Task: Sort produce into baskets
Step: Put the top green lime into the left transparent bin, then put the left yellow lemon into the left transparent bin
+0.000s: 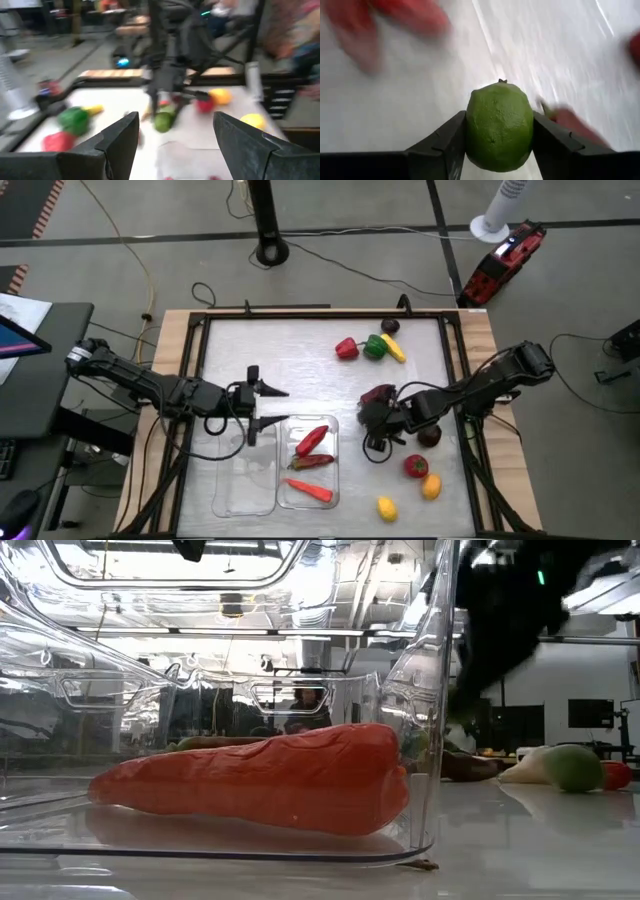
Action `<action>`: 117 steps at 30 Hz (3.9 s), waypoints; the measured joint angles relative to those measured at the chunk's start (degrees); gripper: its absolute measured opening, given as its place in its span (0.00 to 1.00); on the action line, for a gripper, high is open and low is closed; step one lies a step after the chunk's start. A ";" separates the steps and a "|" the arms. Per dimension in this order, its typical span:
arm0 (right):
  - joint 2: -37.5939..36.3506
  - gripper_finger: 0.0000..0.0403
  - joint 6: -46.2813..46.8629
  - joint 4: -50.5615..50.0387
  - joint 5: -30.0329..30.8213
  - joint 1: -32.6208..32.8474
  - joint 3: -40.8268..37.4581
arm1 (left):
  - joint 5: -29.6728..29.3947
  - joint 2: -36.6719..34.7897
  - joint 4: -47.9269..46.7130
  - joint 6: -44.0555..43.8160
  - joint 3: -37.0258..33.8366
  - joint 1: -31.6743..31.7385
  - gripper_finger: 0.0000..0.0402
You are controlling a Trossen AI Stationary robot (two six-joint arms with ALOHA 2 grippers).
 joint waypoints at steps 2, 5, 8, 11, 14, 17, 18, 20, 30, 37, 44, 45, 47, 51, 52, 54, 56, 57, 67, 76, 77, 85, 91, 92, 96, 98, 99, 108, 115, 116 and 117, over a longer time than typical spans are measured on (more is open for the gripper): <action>0.01 0.55 -0.93 0.10 1.16 1.15 3.35 | 2.35 -2.46 0.06 -0.63 0.00 -1.04 0.60; -0.02 0.55 -2.25 2.49 1.49 2.38 6.77 | 2.35 -5.83 -0.94 -0.31 0.07 -3.35 0.60; -0.02 0.55 -5.44 11.20 0.28 2.99 7.30 | -0.41 -7.47 -1.68 0.79 0.07 -5.84 0.60; 1.65 0.55 -8.93 21.84 -3.36 2.76 7.41 | -4.16 -7.92 -1.60 2.16 0.07 -8.18 0.60; 6.11 0.55 -12.62 29.12 -7.38 2.28 8.69 | -8.11 -7.81 -1.60 3.86 0.07 -9.43 0.60; 12.31 0.55 -15.43 29.42 -10.53 1.49 14.74 | -10.56 -7.85 -1.47 3.81 0.07 -9.48 0.60; 14.56 0.55 -16.44 29.37 -11.70 1.19 17.55 | -10.82 -7.85 -1.49 3.73 0.07 -9.48 0.60; 19.06 0.55 -18.88 27.98 -13.34 0.77 23.01 | -10.53 -7.85 -1.39 3.71 0.07 -9.54 0.60; 35.72 0.56 -29.45 22.93 -14.50 -1.08 46.50 | -9.34 -8.69 -1.47 3.23 0.04 -10.91 0.60; 39.38 0.70 -29.31 17.54 -20.69 -2.85 53.11 | -9.81 -9.21 -1.77 3.67 0.02 -12.91 0.60; 31.04 0.76 -27.10 -0.27 -11.44 -0.03 50.30 | -9.90 -9.18 -3.32 2.06 0.02 -13.09 0.60; 29.22 0.76 -26.19 -2.22 -8.53 1.18 48.56 | -9.90 -9.17 -3.37 1.89 0.02 -13.09 0.60; 25.50 0.76 -23.64 -4.54 -3.40 3.91 44.00 | -9.91 -9.07 -3.45 1.83 0.02 -13.09 0.60; 18.01 0.76 -16.17 -4.73 2.09 9.67 32.69 | -11.61 -8.79 -3.55 1.99 0.02 -13.09 0.60; 15.98 0.76 -13.55 -4.39 2.12 11.07 30.09 | -12.51 -8.69 -3.60 1.81 0.02 -13.09 0.60; 12.51 0.76 -7.97 -4.64 0.03 13.56 25.64 | -13.25 -8.64 -3.66 1.44 0.02 -13.07 0.60; 10.36 0.76 -1.77 -4.49 -3.61 16.02 21.85 | -14.03 -8.66 -3.41 1.18 0.02 -13.07 0.60; 9.97 0.76 1.14 -4.88 -5.13 17.22 20.29 | -14.19 -8.66 -3.39 1.18 0.02 -13.07 0.60; 13.40 0.84 11.07 -1.89 -6.75 27.30 17.59 | -15.70 -8.68 -4.95 -0.81 0.00 -13.07 0.60; 17.64 0.99 20.87 -3.45 -8.19 30.80 17.70 | -17.73 -8.68 -6.23 -0.64 0.00 -13.02 0.60; 17.99 0.98 21.17 -3.69 -8.17 31.10 17.66 | -18.09 -8.66 -6.25 -0.34 0.00 -13.02 0.60; 21.83 0.94 24.58 -4.40 -2.19 33.72 17.67 | -19.01 -8.68 -6.16 2.21 0.00 -12.98 0.60; 26.21 0.93 25.00 -4.99 -1.08 34.07 17.66 | -21.22 -8.68 -5.90 3.01 0.00 -12.98 0.60; 26.57 0.92 24.99 -5.37 -1.07 34.06 17.65 | -21.64 -8.68 -5.88 3.03 0.00 -12.98 0.60; 26.96 0.83 25.00 -7.00 -1.04 34.04 17.74 | -21.95 -8.68 -5.77 3.03 0.00 -12.98 0.60; 26.96 0.77 25.00 -7.43 -1.03 34.04 17.77 | -21.95 -8.68 -5.75 3.01 0.00 -12.98 0.60; 26.95 0.75 24.98 -7.42 -1.02 34.04 17.77 | -21.95 -8.68 -5.76 3.01 0.00 -12.98 0.60; 23.80 0.72 20.88 -10.01 3.83 31.47 17.60 | -21.96 -8.68 -5.27 2.85 0.00 -12.98 0.60; 15.52 0.73 8.72 -8.83 9.22 22.12 17.75 | -21.94 -8.70 -3.10 5.09 0.00 -13.00 0.60; 14.36 0.73 6.64 -7.95 9.69 20.39 17.75 | -21.87 -8.70 -2.91 5.40 0.00 -13.00 0.60; 13.50 0.73 4.36 -6.39 10.05 18.68 17.75 | -21.77 -8.70 -2.91 5.48 0.00 -13.00 0.60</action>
